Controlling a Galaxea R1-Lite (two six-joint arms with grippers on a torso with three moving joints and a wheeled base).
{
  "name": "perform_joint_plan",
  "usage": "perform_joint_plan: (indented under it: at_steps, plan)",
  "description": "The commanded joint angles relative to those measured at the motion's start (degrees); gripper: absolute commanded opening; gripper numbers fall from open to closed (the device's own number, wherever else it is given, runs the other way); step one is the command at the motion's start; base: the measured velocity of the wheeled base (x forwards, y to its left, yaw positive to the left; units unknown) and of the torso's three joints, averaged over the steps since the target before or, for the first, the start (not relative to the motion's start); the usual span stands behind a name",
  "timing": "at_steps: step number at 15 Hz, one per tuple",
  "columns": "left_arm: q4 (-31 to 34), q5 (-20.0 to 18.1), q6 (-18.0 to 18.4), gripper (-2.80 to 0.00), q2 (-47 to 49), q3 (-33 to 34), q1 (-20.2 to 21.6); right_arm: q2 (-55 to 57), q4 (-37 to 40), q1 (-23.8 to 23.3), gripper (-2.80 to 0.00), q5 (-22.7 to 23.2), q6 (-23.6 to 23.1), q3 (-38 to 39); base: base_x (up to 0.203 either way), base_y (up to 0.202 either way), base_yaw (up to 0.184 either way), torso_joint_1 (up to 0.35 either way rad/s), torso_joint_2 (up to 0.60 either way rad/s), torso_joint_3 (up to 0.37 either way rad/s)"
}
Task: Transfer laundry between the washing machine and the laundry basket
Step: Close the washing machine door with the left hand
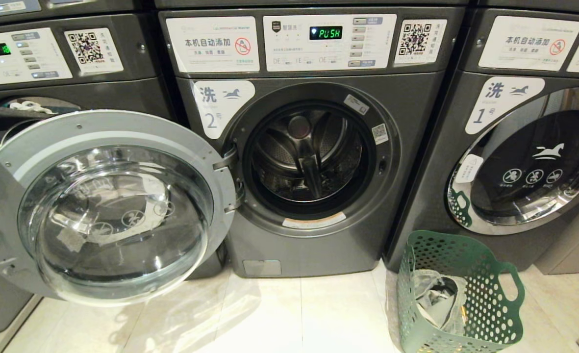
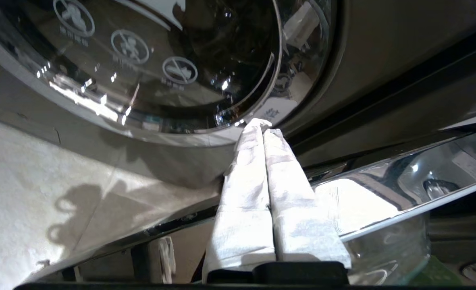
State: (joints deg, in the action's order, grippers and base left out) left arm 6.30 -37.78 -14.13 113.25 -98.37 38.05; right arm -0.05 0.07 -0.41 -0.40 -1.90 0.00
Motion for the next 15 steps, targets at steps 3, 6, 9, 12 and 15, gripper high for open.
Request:
perform_joint_plan:
  at_steps: [3,6,9,12,15]
  plan:
    - [8.3,-2.4,0.0,-2.8,-2.8,-0.5,-0.3,0.0,0.0,0.0,-2.8,0.0,0.0,0.0,0.0,0.0,0.0,0.0,0.0,0.0]
    - [18.4,-4.7,0.1,-2.8,-6.7,-0.5,-0.6,0.0,-0.1,0.0,-2.8,0.0,0.1,0.0,0.0,0.0,0.0,0.0,0.0,0.0]
    - [28.6,-6.2,1.8,-2.8,-10.5,0.3,-1.8,0.0,-0.1,0.1,-2.8,0.0,0.2,0.0,0.0,0.0,0.0,0.0,0.0,0.0]
    - [31.2,-6.4,3.1,-2.8,-15.2,4.7,-4.0,0.0,-0.1,0.0,-2.8,0.0,0.2,0.0,0.0,0.0,0.0,0.0,0.0,0.0]
    - [32.0,-6.4,3.1,-2.8,-21.3,12.9,-10.3,0.0,-0.1,0.0,-2.8,0.0,0.3,0.0,0.0,0.0,0.0,0.0,0.0,0.0]
